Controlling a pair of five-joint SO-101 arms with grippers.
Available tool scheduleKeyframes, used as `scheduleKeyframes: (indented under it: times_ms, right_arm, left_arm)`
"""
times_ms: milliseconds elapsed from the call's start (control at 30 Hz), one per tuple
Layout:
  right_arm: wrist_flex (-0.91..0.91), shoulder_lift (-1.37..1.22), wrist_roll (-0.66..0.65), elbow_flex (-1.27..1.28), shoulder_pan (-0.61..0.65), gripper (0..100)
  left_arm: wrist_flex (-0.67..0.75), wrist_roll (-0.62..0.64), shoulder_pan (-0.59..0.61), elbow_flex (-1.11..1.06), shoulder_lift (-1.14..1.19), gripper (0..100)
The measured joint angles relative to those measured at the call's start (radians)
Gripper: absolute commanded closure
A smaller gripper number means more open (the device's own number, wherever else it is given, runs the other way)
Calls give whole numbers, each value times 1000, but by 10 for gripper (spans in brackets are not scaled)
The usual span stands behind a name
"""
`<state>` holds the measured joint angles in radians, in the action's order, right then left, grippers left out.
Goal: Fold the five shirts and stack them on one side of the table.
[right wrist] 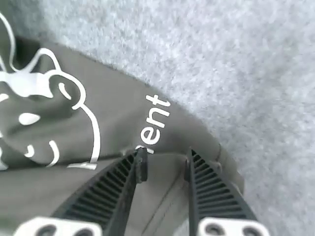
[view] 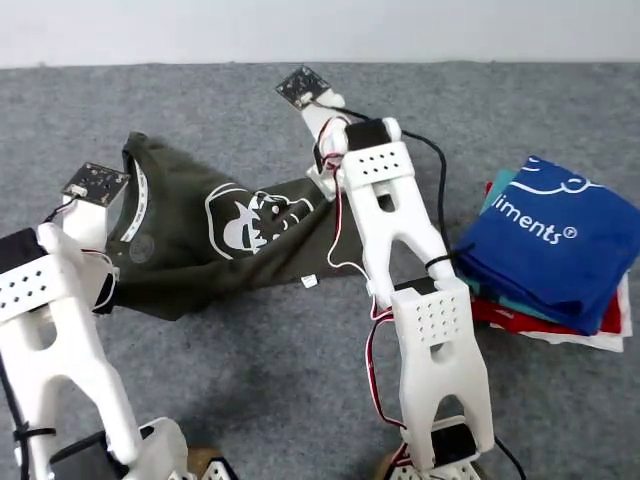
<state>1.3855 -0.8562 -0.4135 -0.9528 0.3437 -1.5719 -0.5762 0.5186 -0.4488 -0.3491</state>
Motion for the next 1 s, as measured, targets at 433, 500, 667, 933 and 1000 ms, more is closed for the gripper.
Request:
scheduleKeyframes:
  times_ms: [433,500,667,933,1000]
  right_arm:
    - [368,0,0,-169,-14,868]
    - [368,20,0,-107,-14,868]
    - [368,167,-8,143,3,856]
    - [368,305,-38,450,63,756]
    - [368,305,-38,450,63,756]
  left_arm:
    - [0,0,0,0,0,987]
    - [0,0,0,0,0,987]
    - [0,0,0,0,0,987]
    - [0,0,-78,0,0,987]
    - [0,0,-83,0,0,987]
